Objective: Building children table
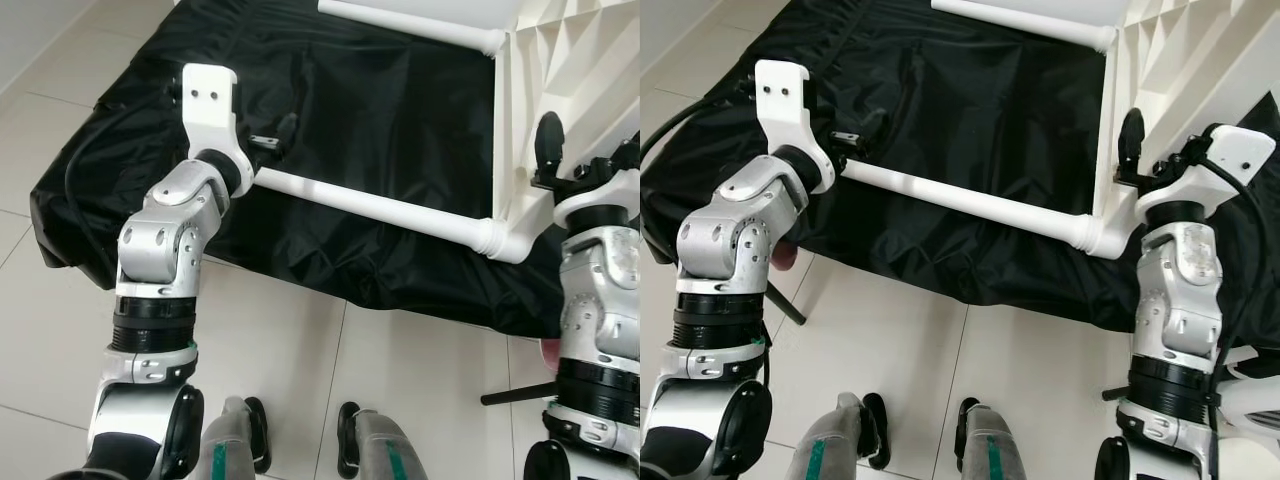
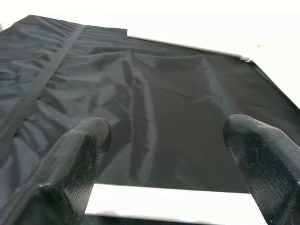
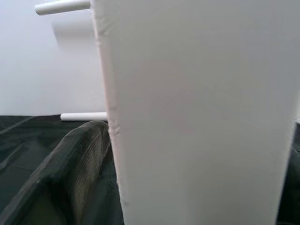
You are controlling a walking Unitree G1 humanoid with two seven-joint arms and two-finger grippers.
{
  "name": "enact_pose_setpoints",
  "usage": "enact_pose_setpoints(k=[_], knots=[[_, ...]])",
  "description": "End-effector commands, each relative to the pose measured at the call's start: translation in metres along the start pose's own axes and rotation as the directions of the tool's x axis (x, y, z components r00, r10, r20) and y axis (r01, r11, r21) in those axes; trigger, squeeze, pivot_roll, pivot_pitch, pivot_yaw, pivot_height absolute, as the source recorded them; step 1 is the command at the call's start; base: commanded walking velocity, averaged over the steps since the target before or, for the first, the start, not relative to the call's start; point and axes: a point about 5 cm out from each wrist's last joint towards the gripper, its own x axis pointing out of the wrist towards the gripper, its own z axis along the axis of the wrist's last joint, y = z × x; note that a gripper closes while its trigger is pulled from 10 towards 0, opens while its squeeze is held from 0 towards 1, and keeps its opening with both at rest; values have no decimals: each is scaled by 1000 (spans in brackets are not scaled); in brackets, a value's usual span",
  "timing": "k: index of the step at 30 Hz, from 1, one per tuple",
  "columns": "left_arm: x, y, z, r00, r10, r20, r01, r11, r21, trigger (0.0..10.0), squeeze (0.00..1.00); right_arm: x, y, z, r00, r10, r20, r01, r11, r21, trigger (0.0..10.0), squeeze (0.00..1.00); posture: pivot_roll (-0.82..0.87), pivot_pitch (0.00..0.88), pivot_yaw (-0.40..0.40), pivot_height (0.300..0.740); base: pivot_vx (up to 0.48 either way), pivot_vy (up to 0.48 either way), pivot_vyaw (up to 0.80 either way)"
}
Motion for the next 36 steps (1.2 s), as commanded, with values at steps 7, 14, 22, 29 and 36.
enact_pose_setpoints(k=[7,14,22,29,36], knots=[[-18,20,-9,974,214,78,-216,976,21,10000,0,-25,16,-28,998,-41,-47,37,996,-79,10000,0,31,131,-33,740,0,0,0],[-26,20,-20,962,254,103,-254,967,-14,10000,0,-37,22,-28,996,-85,1,85,991,-103,10000,0,31,113,-25,740,0,0,0],[-29,1,-41,974,186,133,-194,979,54,10000,0,-58,58,-39,999,22,-26,-24,999,-49,10000,0,30,77,-41,740,0,0,0],[-29,-9,-48,977,177,119,-184,982,51,10000,0,-62,57,-41,999,-26,-44,22,995,-96,10000,0,3,70,-24,740,0,0,0],[-31,-6,-49,975,184,125,-192,980,56,10000,0,-67,41,-39,992,-122,-25,116,977,-179,10000,0,-5,77,-8,740,0,0,0]])
